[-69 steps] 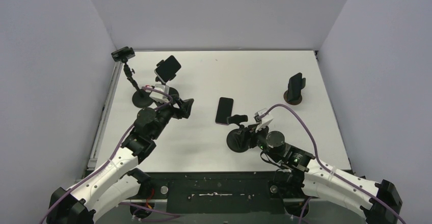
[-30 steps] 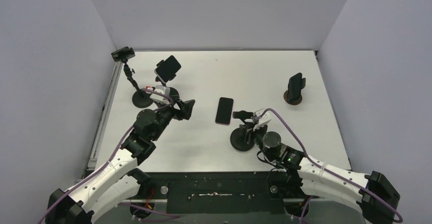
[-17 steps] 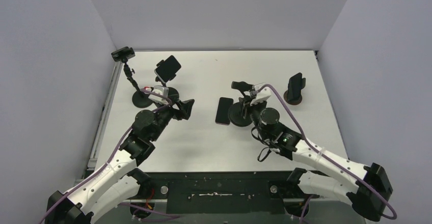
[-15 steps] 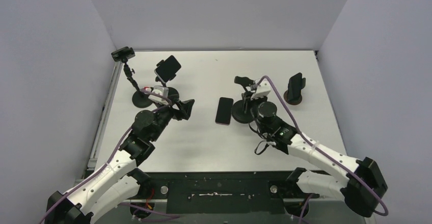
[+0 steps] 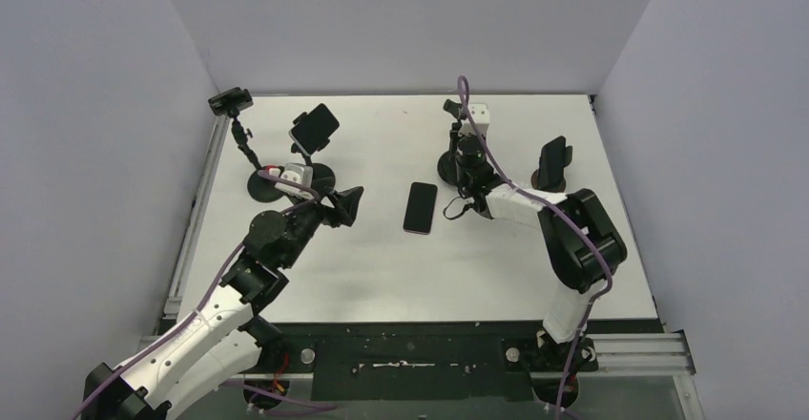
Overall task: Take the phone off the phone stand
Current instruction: Place the phone stand at the center of the board.
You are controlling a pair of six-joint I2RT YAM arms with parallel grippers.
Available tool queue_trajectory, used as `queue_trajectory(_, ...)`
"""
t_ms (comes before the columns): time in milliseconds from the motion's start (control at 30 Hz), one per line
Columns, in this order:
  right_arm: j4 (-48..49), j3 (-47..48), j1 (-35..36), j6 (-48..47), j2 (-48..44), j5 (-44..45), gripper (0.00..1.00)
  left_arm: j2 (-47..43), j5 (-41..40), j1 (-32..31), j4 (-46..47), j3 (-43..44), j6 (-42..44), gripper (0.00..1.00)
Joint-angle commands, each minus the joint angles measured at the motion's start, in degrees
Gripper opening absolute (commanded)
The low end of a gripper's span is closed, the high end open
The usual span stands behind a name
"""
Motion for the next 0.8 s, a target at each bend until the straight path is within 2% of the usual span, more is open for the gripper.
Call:
queue_trajectory(0, 12.97, 7.66, -1.56, -0.68, 5.24, 0.02, 0.00, -1.04, -1.59, -0.40, 2.78, -0.06, 1.34, 0.70)
queue_trajectory(233, 12.06, 13.94, -2.61, 0.09, 12.56, -2.19, 0.00, 0.16, -1.63, -0.39, 2.82, 0.19, 1.44, 0.71)
queue_trajectory(433, 10.23, 12.78, -2.56, 1.84, 13.33, -4.72, 0.00, -0.02, -1.67, -0.36, 2.94, 0.20, 1.28, 0.71)
queue_trajectory(467, 9.71, 12.43, -2.58, 2.25, 13.28, -4.96, 0.03, -0.14, -1.56, -0.41, 2.95, 0.20, 1.26, 0.70)
queue_trajectory(567, 8.57, 11.25, -2.47, 3.05, 12.50, -5.61, 0.30, -0.37, -1.43, -0.42, 2.90, 0.21, 1.31, 0.70)
queue_trajectory(600, 8.56, 10.78, -2.44, 3.11, 12.07, -5.70, 0.36, -0.56, -1.44, -0.42, 2.89, 0.21, 1.27, 0.70)
queue_trajectory(767, 7.58, 8.62, -2.43, 2.96, 8.94, -6.02, 0.57, -1.34, -1.77, -0.42, 2.64, 0.29, 1.35, 0.71)
